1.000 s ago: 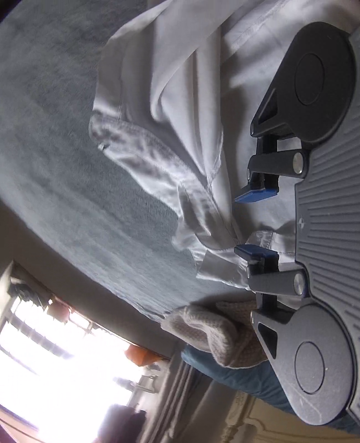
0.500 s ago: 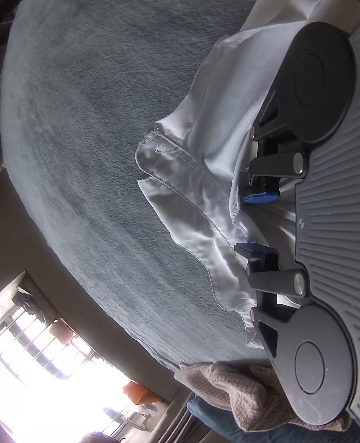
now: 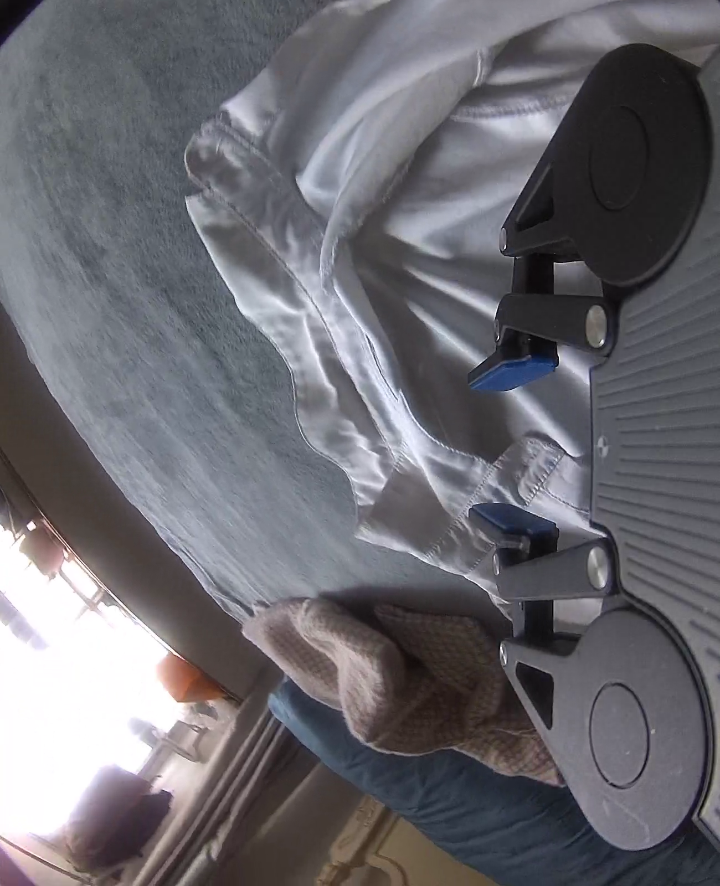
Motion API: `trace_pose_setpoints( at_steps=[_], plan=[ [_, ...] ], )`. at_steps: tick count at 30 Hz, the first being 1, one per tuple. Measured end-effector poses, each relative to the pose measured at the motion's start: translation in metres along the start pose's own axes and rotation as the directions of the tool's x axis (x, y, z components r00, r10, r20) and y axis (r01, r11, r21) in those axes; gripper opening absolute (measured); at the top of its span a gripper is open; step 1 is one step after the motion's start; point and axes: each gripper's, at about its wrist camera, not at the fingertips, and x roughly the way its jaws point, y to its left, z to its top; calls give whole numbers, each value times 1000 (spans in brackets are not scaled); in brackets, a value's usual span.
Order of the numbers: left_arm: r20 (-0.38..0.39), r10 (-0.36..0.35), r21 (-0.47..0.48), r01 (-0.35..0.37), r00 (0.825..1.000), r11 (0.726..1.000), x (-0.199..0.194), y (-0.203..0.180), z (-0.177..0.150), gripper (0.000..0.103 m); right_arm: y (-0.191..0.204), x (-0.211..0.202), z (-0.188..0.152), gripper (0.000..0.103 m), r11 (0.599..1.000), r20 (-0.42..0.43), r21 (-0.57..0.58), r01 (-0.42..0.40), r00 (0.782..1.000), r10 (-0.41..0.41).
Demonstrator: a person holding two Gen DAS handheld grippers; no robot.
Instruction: Fold clothes
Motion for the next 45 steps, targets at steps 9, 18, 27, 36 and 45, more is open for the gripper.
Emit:
trace_pose_setpoints(
  at_steps=[9,18,27,36,45],
  plan=[
    [3,-10,-11,10,1000,1000,1,1,0,78,49,14,-12,1,942,182,-311,129,980,-75],
    [6,-13,-19,13,1000,1000,2,3,-2,78,53,27,-13,9,867,236,-405,291,949,-208],
    [11,-18,-15,18,1000,1000,3,5,-3,78,2,-7,-17,32,999,-51,-1,-34,998,34],
    [15,-22,-24,22,1000,999,3,7,-3,78,-9,17,-30,32,989,-138,126,-78,986,95],
    [17,-27,-30,28,999,999,3,8,-3,78,7,3,-32,3,996,-73,2,-93,993,92]
  ],
)
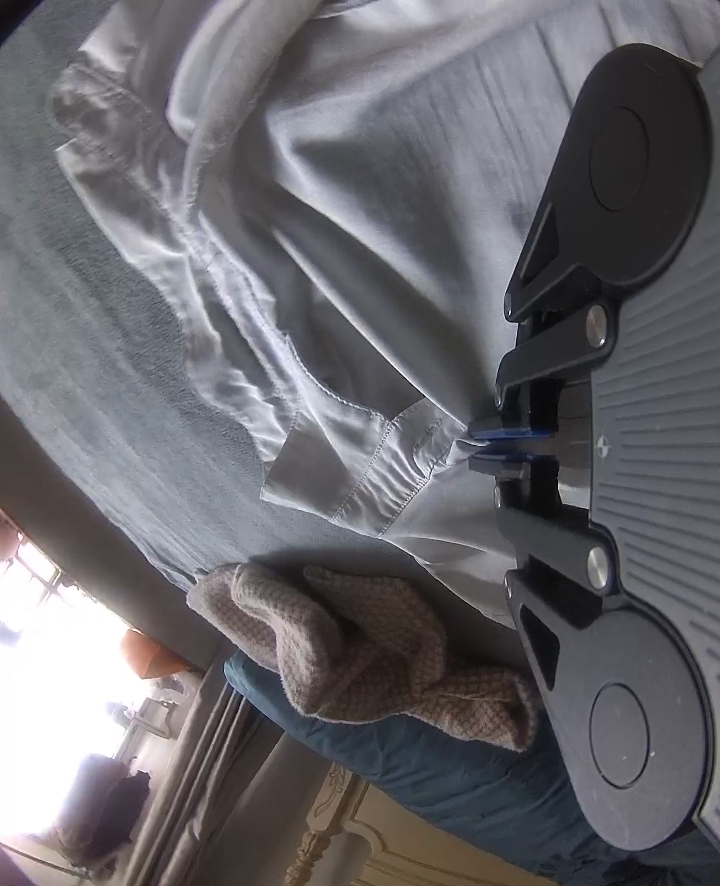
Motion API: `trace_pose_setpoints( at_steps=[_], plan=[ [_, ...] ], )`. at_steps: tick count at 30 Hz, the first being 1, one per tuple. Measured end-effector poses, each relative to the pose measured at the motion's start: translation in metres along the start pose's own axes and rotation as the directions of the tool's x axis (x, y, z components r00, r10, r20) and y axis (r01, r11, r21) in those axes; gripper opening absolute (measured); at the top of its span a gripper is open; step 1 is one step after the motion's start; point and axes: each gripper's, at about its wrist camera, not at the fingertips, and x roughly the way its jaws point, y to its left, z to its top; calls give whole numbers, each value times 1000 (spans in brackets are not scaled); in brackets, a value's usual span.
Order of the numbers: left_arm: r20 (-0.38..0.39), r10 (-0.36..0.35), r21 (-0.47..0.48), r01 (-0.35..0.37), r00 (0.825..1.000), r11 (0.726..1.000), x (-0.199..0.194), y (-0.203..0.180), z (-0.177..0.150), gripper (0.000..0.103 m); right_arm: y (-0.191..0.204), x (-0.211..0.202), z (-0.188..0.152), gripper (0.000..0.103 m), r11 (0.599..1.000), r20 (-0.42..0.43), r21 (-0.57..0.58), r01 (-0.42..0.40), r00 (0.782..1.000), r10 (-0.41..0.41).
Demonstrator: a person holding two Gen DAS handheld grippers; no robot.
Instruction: Fold clothes
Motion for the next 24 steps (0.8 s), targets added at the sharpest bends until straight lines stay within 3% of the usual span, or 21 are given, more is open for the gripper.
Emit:
trace_pose_setpoints(
  at_steps=[2,4,8,11,12,18,22,24],
  plan=[
    [0,-1,-1,1,1000,1000,0,0,0,78,16,-5,-2,3,994,47,-105,40,998,-35],
    [0,-1,-1,1,1000,1000,0,0,0,78,39,-7,-8,3,959,108,-260,114,990,-89],
    [0,0,0,0,1000,1000,0,0,0,78,79,7,-31,3,784,224,-545,296,953,-204],
    [2,-2,-1,2,1000,1000,1,1,0,78,85,28,-41,6,701,239,-599,386,922,-304],
    [3,-2,-1,2,1000,1000,0,1,0,78,83,33,-43,10,691,236,-598,406,913,-332],
    [7,-8,-3,8,1000,1000,0,3,-1,78,71,30,-40,34,712,260,-508,484,875,-409],
    [9,-14,-9,15,1000,1000,0,5,-1,79,66,5,-31,36,781,281,-398,482,874,-396],
    [11,-16,-11,16,1000,1000,0,4,-2,79,63,-11,-28,36,832,291,-324,450,884,-365]
  ],
)
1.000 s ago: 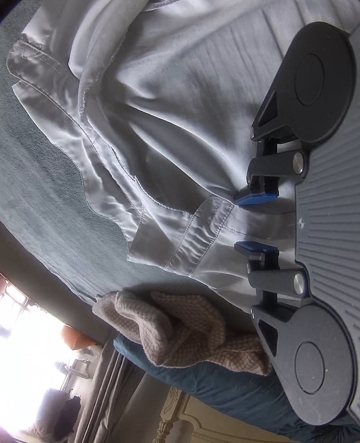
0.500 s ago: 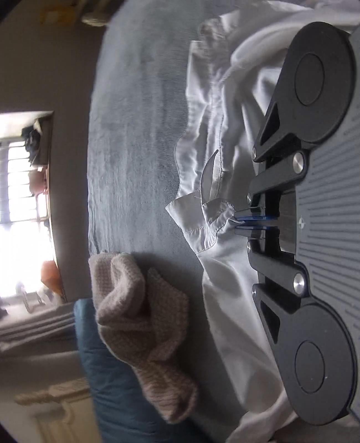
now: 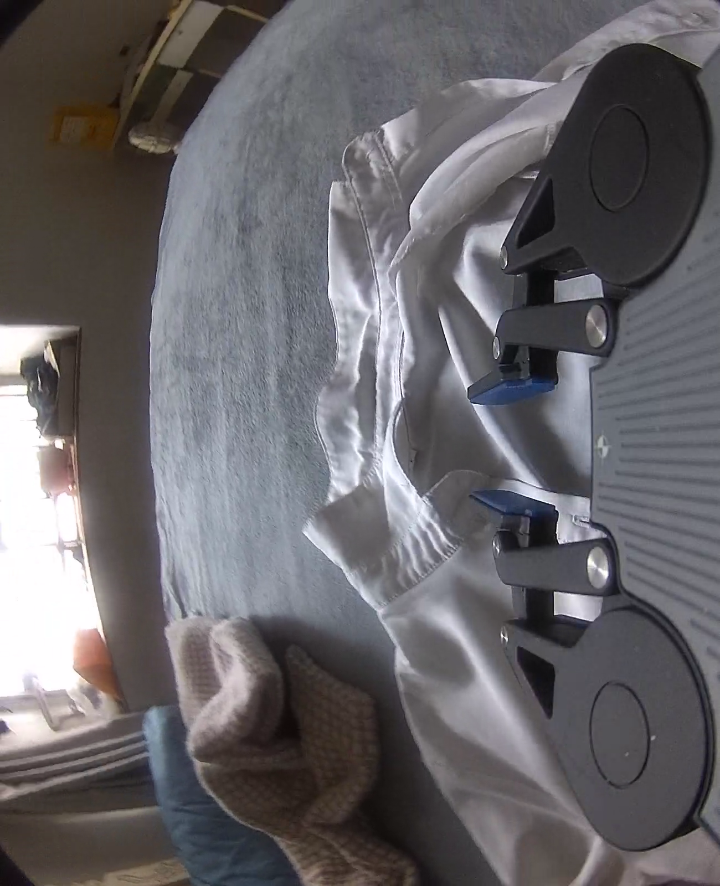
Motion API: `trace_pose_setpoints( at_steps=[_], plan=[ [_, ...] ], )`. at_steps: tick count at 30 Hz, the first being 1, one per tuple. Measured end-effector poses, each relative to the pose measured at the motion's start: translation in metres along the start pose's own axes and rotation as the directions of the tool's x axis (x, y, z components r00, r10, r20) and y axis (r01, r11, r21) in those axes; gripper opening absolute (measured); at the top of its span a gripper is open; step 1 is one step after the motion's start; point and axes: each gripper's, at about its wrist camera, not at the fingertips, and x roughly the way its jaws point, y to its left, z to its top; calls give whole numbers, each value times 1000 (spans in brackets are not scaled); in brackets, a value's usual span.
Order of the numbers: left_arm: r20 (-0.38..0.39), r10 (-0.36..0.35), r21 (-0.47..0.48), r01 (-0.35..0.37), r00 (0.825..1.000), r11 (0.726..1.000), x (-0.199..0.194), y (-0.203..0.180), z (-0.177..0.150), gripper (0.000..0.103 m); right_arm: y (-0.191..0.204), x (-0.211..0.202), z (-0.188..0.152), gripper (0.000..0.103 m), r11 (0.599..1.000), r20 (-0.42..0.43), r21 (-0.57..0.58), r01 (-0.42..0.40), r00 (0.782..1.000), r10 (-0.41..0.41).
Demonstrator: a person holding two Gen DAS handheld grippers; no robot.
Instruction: Fold clothes
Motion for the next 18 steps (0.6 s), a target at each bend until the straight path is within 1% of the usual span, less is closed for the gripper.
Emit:
trace_pose_setpoints(
  at_steps=[2,4,5,7,8,9,11,12,14,17,18],
  plan=[
    [3,0,-2,0,1000,1000,0,0,0,79,-5,-9,1,34,997,20,52,-65,998,65],
    [7,0,-5,0,1000,1000,0,1,-1,79,-4,-12,-1,32,984,4,65,-169,986,169],
    [11,-2,-12,2,1000,1000,-1,1,-1,79,-1,-7,-4,32,975,-32,73,-209,977,212],
    [23,-8,-34,9,1000,999,-3,3,-2,79,3,9,-11,32,959,-140,101,-264,951,276],
    [38,-11,-50,13,999,999,-6,4,-2,78,4,19,-17,31,957,-198,125,-263,938,284],
    [56,-13,-65,17,998,998,-9,6,-3,78,3,28,-24,30,956,-227,152,-250,933,280],
    [102,-16,-92,26,995,995,-20,9,-7,77,-2,27,-25,30,942,-214,214,-257,929,302],
    [136,-17,-103,31,991,994,-28,11,-9,77,-6,23,-23,31,928,-202,255,-272,924,326],
    [194,-23,-119,46,981,992,-44,18,-14,78,-16,8,-18,31,887,-164,324,-330,903,396],
    [273,-24,-139,64,962,988,-69,30,-22,78,-27,-25,-10,31,851,-120,350,-391,882,455],
    [297,-22,-146,69,954,987,-78,35,-24,78,-31,-36,-8,32,833,-105,365,-415,871,480]
  ],
)
